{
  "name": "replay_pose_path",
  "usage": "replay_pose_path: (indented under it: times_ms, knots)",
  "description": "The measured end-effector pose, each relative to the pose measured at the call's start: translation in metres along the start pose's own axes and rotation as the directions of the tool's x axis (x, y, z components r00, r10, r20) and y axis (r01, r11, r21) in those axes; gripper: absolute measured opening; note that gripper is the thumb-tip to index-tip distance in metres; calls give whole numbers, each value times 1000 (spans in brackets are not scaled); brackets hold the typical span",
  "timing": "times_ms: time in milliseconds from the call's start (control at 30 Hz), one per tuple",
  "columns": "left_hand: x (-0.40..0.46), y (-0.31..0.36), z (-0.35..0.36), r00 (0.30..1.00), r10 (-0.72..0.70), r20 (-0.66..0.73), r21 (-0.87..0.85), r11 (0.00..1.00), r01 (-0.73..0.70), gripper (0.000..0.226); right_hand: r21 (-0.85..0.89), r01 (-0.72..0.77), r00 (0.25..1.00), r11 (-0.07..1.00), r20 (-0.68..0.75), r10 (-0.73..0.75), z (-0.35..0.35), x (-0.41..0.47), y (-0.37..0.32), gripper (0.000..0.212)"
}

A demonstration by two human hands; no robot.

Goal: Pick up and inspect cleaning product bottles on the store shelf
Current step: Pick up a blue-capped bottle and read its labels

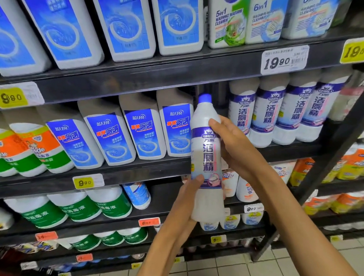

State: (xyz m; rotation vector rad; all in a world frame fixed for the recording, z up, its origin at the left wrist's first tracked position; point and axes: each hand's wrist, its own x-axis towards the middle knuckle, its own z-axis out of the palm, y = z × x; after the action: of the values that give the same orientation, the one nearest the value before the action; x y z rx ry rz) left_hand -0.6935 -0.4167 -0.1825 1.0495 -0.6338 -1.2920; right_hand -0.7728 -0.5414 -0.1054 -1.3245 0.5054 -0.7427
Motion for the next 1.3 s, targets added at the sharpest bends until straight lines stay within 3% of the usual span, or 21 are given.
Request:
replay_pose_path:
  times_ms: [100,333,467,533,667,900,1033,1300]
  knots:
    - [14,-3,2,997,-7,-77,45,999,11,52,32,11,999,999,30,-12,-8,4,2,39]
    - [34,5,11,956,254,-145,295,934,-203,46,120,141,987,983,65,-150,-17,24,-8,54]
    - [43,8,18,896,415,-155,457,835,-308,56,58,214,976,975,15,-216,-18,41,-16,27]
    - [48,11,21,862,472,-184,492,804,-335,57,32,248,969,968,-11,-248,-16,46,-19,26]
    - [58,12,27,827,518,-217,594,743,-309,60,-8,275,961,961,-16,-275,-16,51,-20,27]
    - [76,3,31,785,530,-320,604,753,-262,61,-28,258,964,966,-61,-260,-17,55,-17,20]
    - [81,-3,34,783,532,-321,628,739,-245,62,-136,278,958,951,-40,-285,-20,51,-18,8]
    - [92,-4,38,745,584,-322,690,684,-237,61,-501,353,887,790,-91,-453,-19,39,-11,35]
